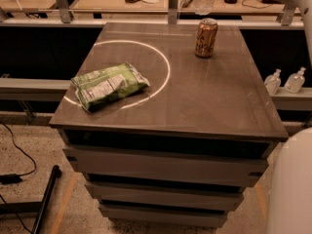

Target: Move water bottle near orange can

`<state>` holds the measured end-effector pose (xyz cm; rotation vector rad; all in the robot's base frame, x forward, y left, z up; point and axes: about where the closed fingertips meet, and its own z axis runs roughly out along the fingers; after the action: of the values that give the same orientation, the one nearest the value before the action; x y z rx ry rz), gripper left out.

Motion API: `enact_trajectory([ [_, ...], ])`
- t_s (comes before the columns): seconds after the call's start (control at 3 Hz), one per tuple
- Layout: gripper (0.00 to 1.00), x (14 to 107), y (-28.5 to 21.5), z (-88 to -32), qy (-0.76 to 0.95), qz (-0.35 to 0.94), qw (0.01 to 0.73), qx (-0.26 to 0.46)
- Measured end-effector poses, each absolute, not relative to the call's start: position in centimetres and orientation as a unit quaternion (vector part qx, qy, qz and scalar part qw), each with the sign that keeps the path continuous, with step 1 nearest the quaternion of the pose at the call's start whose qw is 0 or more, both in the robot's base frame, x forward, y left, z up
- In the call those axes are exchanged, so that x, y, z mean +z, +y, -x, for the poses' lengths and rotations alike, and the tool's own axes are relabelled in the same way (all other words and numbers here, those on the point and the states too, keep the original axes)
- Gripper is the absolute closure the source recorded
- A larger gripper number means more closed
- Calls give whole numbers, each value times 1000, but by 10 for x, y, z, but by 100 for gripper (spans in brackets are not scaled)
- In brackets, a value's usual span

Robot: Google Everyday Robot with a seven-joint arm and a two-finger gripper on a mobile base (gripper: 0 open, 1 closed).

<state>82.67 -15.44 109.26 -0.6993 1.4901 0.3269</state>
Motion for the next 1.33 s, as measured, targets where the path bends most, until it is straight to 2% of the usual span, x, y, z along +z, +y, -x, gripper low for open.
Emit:
enact_trajectory([
  [1.33,100,1091,-225,-808,700,236,665,109],
])
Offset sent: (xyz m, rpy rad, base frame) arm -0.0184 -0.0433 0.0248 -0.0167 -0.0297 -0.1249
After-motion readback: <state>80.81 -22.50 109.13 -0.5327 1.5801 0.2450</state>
